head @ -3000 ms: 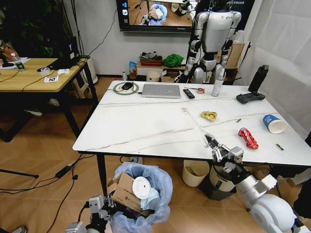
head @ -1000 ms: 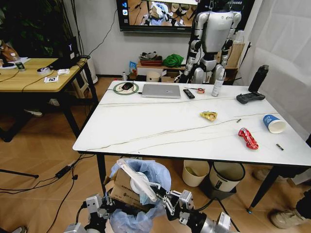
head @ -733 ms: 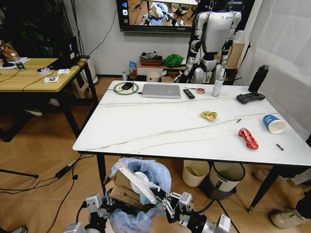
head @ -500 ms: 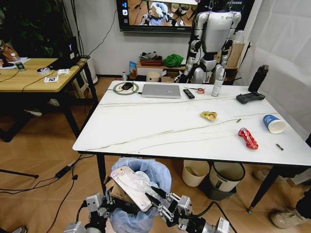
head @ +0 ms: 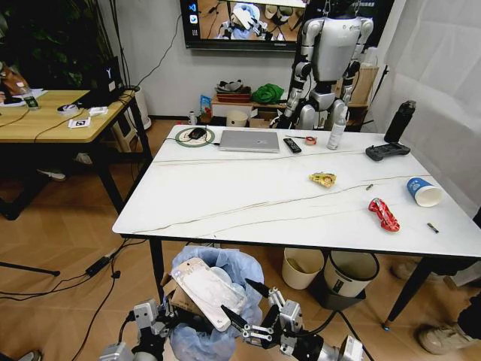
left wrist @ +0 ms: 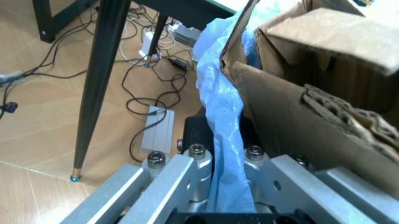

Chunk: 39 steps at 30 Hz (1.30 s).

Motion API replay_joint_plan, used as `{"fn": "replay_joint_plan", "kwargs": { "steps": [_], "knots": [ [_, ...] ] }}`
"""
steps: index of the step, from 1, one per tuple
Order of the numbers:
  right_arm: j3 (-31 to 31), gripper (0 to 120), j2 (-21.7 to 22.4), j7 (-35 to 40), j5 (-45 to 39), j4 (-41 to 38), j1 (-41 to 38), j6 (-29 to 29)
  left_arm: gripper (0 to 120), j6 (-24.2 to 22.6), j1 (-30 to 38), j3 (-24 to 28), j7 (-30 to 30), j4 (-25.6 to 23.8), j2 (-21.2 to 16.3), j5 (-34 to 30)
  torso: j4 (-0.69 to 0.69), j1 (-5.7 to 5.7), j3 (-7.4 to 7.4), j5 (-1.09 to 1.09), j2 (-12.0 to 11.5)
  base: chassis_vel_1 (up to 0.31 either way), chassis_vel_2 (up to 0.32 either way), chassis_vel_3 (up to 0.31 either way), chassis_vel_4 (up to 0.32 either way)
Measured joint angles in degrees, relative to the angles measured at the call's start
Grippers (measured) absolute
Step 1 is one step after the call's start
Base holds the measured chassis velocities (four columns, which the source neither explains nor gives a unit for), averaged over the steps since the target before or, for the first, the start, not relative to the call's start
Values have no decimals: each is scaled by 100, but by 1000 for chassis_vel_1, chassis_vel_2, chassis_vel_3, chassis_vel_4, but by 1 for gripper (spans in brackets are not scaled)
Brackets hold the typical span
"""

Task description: Pick up the trash bin and place the trash from the table into it.

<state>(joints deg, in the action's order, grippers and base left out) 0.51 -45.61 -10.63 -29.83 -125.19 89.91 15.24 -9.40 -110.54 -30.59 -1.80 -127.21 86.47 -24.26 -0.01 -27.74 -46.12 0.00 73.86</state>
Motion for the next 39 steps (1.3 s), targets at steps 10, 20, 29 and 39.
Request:
{"fn": "replay_joint_plan", "kwargs": {
  "steps": [10,20,29,39],
  "knots": [
    [843,100,-263,348,-360,-130,-303,-251,0,-4,-93,21,-7,-47,-102,-11,0,0,0,-1,0,0,0,0,0],
    [1368,100,-309,1597,-575,-12,-1027,-806,0,5,-82,49,0,-52,-129,-13,-1,0,0,-1,0,0,0,0,0],
    [1430,100,-239,2109,-1307,858,-2783,-2647,0,20,-82,-34,4,-123,-98,-47,1,-1,-1,2,0,0,0,0,0],
    [1021,100,-631,1470,-1164,2839,-4053,-3037,0,28,-107,-145,10,-216,35,-31,0,-1,0,-1,-1,0,0,0,0]
  ]
}}
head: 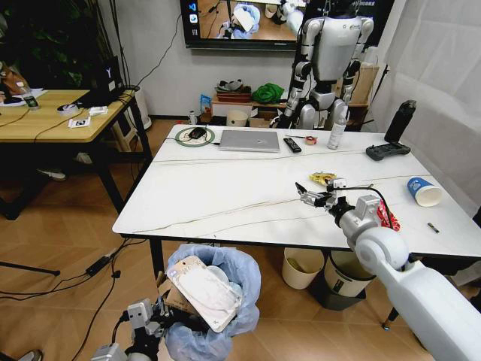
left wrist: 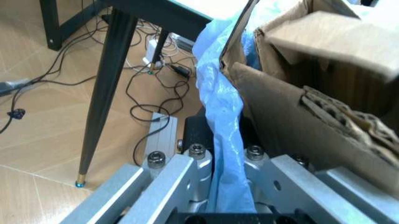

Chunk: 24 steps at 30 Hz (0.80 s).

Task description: Pick up the trash bin and place the trash from the table into it.

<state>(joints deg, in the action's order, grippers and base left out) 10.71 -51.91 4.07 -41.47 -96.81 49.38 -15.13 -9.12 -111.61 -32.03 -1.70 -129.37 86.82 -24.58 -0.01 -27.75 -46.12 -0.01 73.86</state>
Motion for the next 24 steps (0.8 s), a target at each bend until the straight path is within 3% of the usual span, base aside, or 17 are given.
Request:
{"fn": "replay_joint_plan", "kwargs": {
  "steps": [6,24],
  "knots": [
    [-323,100,-129,-240,811,1156,-683,288,0,3,-20,-48,7,-33,50,28,0,0,0,1,0,0,0,0,0],
    [-424,100,-620,-480,736,3066,-1667,365,0,35,-68,-180,28,-87,137,66,0,1,0,0,0,0,0,0,0]
  ]
}}
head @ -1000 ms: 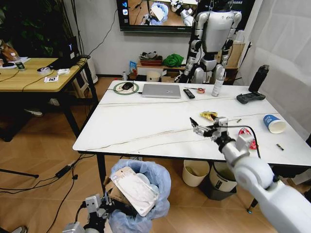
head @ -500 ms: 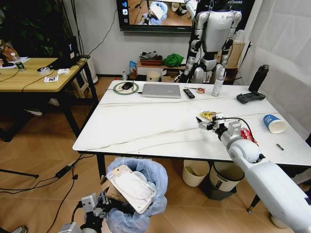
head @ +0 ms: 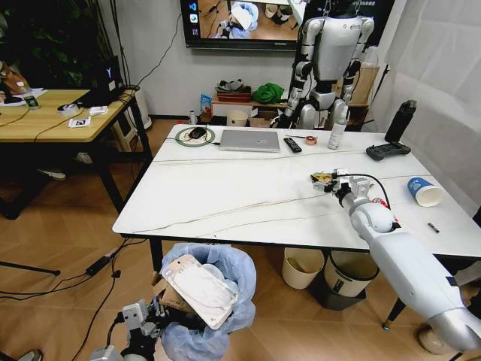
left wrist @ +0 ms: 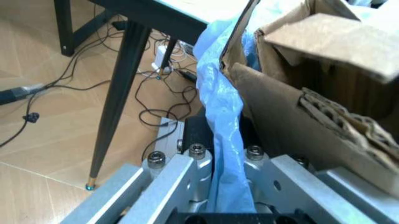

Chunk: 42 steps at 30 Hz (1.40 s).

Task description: Pick up the trash bin and place the trash from the table into it.

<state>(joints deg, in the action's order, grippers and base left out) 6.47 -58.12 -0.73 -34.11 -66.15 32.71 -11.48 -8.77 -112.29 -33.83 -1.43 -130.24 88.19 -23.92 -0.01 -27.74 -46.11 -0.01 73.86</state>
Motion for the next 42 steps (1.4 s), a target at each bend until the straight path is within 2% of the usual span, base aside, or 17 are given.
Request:
{"fn": "replay_joint_plan", "kwargs": {
  "steps": [10,35,42],
  "knots": [
    [25,100,-216,-201,1,707,-227,145,0,13,-6,-36,5,-14,10,-17,0,0,0,0,0,0,0,0,0],
    [47,100,-321,-364,24,1018,-344,248,0,9,39,-14,3,17,21,-19,0,1,0,1,1,0,0,0,0],
    [48,79,-326,-373,23,1026,-352,253,0,7,38,-17,-1,0,21,-27,0,1,0,1,1,0,0,0,0]
  ]
}}
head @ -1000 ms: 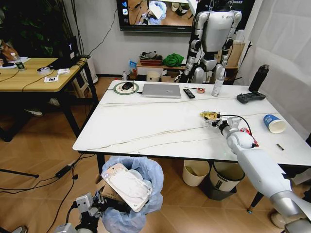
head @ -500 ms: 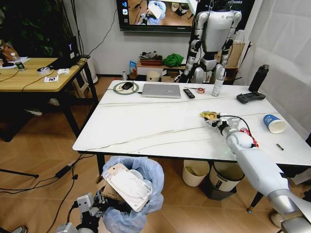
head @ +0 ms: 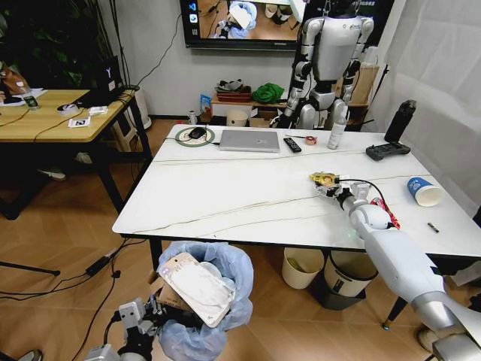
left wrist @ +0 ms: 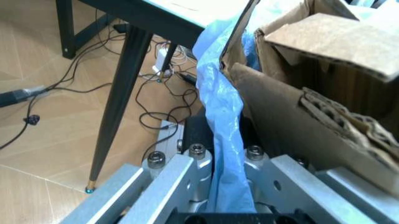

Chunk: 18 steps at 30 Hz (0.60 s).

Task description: Pick up the trash bin and place the trash from the table into it.

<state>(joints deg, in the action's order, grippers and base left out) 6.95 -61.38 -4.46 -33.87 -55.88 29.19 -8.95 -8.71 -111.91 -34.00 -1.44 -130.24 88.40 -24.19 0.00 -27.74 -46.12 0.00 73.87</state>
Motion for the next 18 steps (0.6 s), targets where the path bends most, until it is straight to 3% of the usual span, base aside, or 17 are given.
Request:
{"fn": "replay_joint_plan", "kwargs": {
  "steps": [18],
  "knots": [
    [33,15,87,-2,-14,-108,95,-2,0,-6,22,-10,-7,24,-26,-34,0,0,0,0,0,0,0,0,0]
  ]
}}
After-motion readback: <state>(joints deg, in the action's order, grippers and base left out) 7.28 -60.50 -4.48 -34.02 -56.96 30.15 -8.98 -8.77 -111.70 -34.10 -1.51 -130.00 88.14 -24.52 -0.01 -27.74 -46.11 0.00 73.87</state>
